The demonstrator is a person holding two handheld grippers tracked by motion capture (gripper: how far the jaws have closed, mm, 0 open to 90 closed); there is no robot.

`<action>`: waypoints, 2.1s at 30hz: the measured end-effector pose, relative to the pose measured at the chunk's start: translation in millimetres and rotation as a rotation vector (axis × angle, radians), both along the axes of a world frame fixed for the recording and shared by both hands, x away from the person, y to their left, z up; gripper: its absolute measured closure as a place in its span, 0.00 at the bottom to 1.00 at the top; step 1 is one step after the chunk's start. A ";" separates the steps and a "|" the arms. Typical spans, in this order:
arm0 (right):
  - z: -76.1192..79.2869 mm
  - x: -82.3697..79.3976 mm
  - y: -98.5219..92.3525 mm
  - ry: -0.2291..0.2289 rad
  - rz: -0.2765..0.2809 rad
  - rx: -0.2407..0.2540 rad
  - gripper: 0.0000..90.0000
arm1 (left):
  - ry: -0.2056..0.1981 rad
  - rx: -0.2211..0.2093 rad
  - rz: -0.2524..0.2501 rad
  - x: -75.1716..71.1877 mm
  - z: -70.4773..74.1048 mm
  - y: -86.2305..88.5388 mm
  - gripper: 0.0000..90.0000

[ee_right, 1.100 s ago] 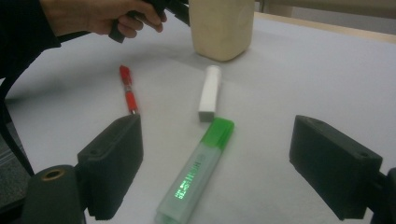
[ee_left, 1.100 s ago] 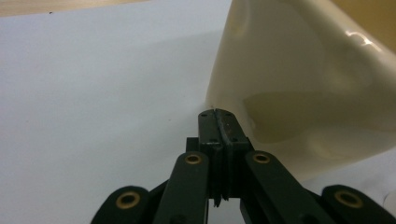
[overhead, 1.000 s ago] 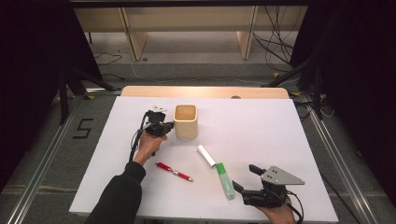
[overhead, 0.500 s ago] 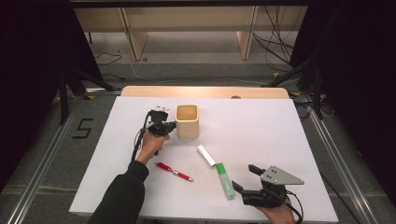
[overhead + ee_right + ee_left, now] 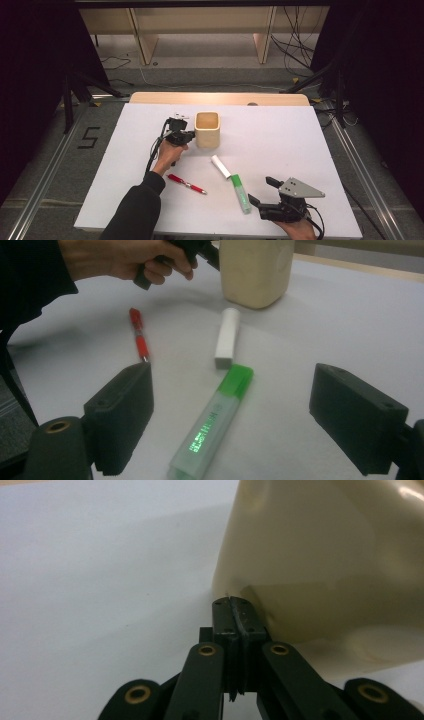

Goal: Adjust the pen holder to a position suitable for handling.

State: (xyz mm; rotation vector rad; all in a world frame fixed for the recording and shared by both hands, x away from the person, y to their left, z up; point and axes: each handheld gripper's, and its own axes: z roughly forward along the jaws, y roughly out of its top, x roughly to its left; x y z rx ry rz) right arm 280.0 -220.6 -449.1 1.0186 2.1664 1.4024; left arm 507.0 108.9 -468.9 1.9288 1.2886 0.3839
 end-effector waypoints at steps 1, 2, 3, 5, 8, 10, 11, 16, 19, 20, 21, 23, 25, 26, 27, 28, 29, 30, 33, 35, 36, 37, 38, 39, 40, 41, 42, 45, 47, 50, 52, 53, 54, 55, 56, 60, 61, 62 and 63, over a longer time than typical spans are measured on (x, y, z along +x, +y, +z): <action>0.0 0.0 0.0 0.001 0.001 0.001 0.21 | -0.002 -0.003 -0.001 0.3 -0.2 -1.7 0.99; 0.0 0.0 0.0 0.001 0.001 0.003 0.21 | -0.003 -0.001 -0.002 0.5 -0.2 -3.0 0.99; 0.1 0.0 0.0 0.002 -0.001 0.004 0.21 | -0.001 -0.005 -0.003 0.5 -0.3 -4.5 0.99; 0.0 0.1 -0.1 0.002 0.000 0.004 0.21 | -0.003 -0.003 -0.009 0.3 -0.6 -7.0 0.99; -0.2 0.3 -0.2 0.002 0.001 0.003 0.21 | -0.001 -0.004 -0.016 -0.6 0.1 -11.6 0.99; 0.0 0.1 -0.1 0.001 0.000 0.004 0.21 | -0.005 0.000 -0.026 -1.4 0.8 -14.6 0.99; 0.0 0.1 -0.1 0.002 0.000 0.005 0.21 | -0.006 0.005 -0.026 -1.5 1.0 -15.6 0.99; 0.0 0.0 0.1 0.000 0.004 0.002 0.21 | -0.007 0.002 -0.024 -0.3 0.2 -17.3 0.99; -0.2 0.0 0.2 0.002 0.004 0.002 0.21 | -0.007 0.002 -0.021 0.2 -0.7 -18.0 0.99; -0.3 0.1 0.3 0.003 0.004 0.002 0.21 | -0.008 0.002 -0.022 0.5 -1.1 -18.3 0.99; -0.3 0.2 0.3 0.003 0.004 0.002 0.21 | -0.010 0.001 -0.019 0.8 -1.4 -18.6 0.99; -0.1 -0.2 0.2 0.002 0.006 -0.001 0.21 | -0.010 -0.006 -0.013 1.2 -2.2 -18.9 0.99; 0.0 -0.3 0.3 0.001 0.006 0.001 0.21 | -0.007 -0.005 -0.014 1.7 -2.5 -18.6 0.99; -0.1 -0.2 0.3 0.001 0.006 0.001 0.21 | -0.005 -0.009 -0.011 1.8 -2.6 -18.8 0.99; -0.3 -0.1 0.3 0.002 0.007 0.001 0.21 | -0.004 -0.006 -0.012 1.9 -2.5 -18.8 0.99; -0.4 0.0 0.5 0.002 0.007 0.000 0.21 | -0.003 -0.001 -0.016 1.8 -2.2 -18.6 0.99; -0.4 -0.1 0.5 0.002 0.007 0.000 0.21 | -0.002 -0.002 -0.020 1.5 -1.8 -18.1 0.99; -0.3 -0.2 0.5 0.000 0.008 0.001 0.21 | -0.003 0.003 -0.015 0.7 -1.0 -17.6 0.99; 0.3 -0.6 0.1 -0.001 0.005 0.005 0.21 | 0.004 0.050 -0.018 -0.7 0.4 -12.9 0.96; 0.2 -0.2 -0.1 0.002 0.004 0.005 0.21 | 0.005 0.083 -0.032 -2.9 3.3 -8.1 0.89; 0.1 -0.3 -0.2 0.000 0.005 0.005 0.21 | 0.005 0.085 -0.041 -4.6 5.6 -5.0 0.88; 0.2 -0.5 -0.1 -0.001 0.004 0.004 0.21 | 0.013 0.074 -0.054 -6.8 8.3 -1.8 0.85; 0.2 -0.4 -0.1 0.000 0.004 0.004 0.21 | 0.031 0.062 -0.064 -8.9 11.5 1.4 0.82; 0.1 -0.2 0.0 0.001 0.004 0.006 0.21 | 0.044 0.054 -0.079 -11.2 14.3 4.1 0.78; 0.1 -0.2 0.1 0.002 0.004 0.005 0.21 | 0.048 0.057 -0.095 -14.5 17.1 6.1 0.74; 0.0 -0.2 0.2 0.002 0.004 0.004 0.21 | 0.048 0.069 -0.103 -18.2 20.0 7.4 0.69; -0.1 -0.1 0.5 0.003 0.004 0.003 0.21 | 0.045 0.086 -0.117 -22.2 22.5 8.1 0.65; 0.1 -0.5 1.0 0.004 0.005 -0.001 0.21 | 0.049 0.120 -0.169 -35.6 28.9 8.8 0.54; 0.2 -0.8 1.0 0.003 0.005 0.000 0.21 | 0.053 0.118 -0.201 -44.4 32.7 10.9 0.49; 0.1 -0.7 0.9 0.002 0.004 0.002 0.21 | 0.040 0.093 -0.240 -56.9 36.6 16.1 0.44; 0.0 -0.5 0.8 0.004 0.004 0.001 0.21 | 0.035 0.105 -0.261 -63.8 38.1 18.9 0.42; -0.1 -0.5 0.9 0.004 0.005 0.001 0.21 | 0.039 0.122 -0.266 -66.2 39.0 19.8 0.41; 0.2 -0.8 1.1 0.004 0.005 -0.001 0.21 | 0.034 0.137 -0.269 -69.2 40.1 21.0 0.40; 0.2 -0.8 1.1 0.004 0.005 -0.001 0.21 | 0.035 0.142 -0.282 -72.1 41.2 22.4 0.40; 0.4 -1.1 1.2 0.002 0.005 -0.001 0.21 | 0.039 0.147 -0.297 -74.7 41.9 23.7 0.39; 0.8 -1.4 0.3 0.001 0.004 0.003 0.21 | 0.052 0.186 -0.339 -83.7 41.3 29.5 0.37; 0.6 -1.4 0.1 0.002 0.004 0.004 0.21 | 0.057 0.189 -0.340 -86.1 40.7 30.0 0.36; 0.5 -1.2 0.1 0.002 0.005 0.003 0.21 | 0.064 0.197 -0.351 -88.2 40.7 30.7 0.35; 0.4 -1.2 0.3 0.002 0.007 0.001 0.21 | 0.066 0.206 -0.367 -90.1 40.9 30.8 0.34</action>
